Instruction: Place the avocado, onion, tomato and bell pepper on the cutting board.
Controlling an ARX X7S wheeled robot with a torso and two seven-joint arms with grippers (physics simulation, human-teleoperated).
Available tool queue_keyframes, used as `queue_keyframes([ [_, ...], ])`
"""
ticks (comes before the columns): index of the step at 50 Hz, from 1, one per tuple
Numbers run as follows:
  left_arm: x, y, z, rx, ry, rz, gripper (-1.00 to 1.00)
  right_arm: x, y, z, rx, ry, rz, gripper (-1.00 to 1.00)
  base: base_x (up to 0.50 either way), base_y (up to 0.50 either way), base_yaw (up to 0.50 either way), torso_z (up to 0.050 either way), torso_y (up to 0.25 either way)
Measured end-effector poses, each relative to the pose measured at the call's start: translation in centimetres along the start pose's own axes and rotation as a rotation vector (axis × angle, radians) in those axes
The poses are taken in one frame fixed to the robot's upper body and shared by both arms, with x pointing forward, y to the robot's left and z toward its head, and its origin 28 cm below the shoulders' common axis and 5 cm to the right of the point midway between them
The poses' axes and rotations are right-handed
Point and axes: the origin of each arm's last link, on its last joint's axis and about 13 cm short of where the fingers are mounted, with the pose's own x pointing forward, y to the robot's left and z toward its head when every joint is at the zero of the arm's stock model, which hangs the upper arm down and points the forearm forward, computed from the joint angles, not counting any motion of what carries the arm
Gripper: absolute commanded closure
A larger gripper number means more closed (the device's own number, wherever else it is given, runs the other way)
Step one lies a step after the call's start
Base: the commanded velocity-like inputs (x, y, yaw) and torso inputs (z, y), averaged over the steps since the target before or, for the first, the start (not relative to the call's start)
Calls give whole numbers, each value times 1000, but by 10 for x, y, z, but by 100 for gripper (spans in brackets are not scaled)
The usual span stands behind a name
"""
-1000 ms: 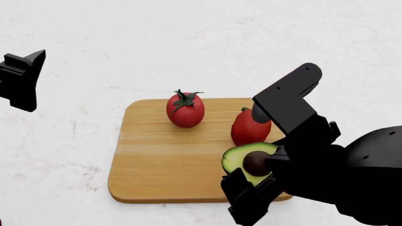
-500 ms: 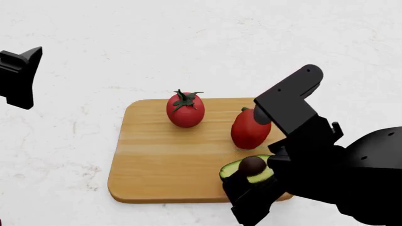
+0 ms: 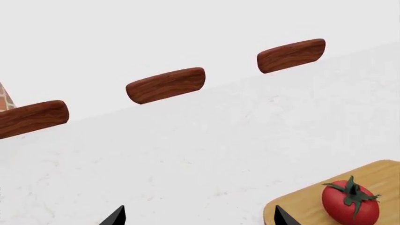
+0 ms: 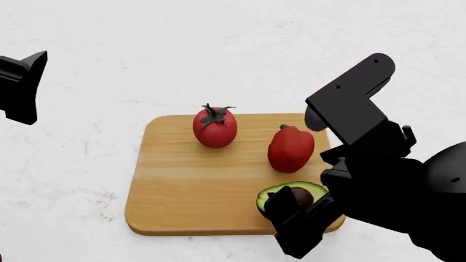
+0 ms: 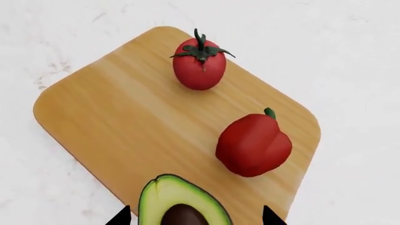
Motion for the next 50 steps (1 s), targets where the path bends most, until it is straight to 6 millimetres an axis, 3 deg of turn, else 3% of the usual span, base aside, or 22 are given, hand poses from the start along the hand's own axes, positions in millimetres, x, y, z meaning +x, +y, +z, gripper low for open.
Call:
queue_keyframes([
  [26, -6, 0, -1, 25, 42, 0, -100, -45, 27, 20, -105, -147, -17, -100, 0, 0, 0, 0, 0],
  [50, -63, -9, 4, 87, 231, -50, -100, -74, 34, 33, -181, -259, -92, -100, 0, 0, 0, 0, 0],
])
